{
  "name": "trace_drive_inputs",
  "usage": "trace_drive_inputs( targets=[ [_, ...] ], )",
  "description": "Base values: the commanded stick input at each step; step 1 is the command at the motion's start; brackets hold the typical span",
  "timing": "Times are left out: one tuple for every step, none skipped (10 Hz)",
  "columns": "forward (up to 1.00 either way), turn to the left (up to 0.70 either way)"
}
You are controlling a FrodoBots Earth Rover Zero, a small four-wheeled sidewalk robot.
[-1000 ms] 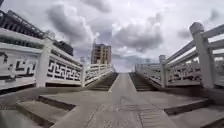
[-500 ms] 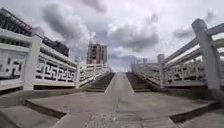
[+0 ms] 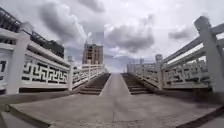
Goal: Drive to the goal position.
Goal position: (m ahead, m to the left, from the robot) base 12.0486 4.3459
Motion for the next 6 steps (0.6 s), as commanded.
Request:
trace_drive_inputs(
  targets=[
    [0.45, 0.00],
    [0.45, 0.00],
    [0.45, 0.00],
    [0.45, 0.00],
    [0.45, 0.00],
    [0.45, 0.00]
  ],
)
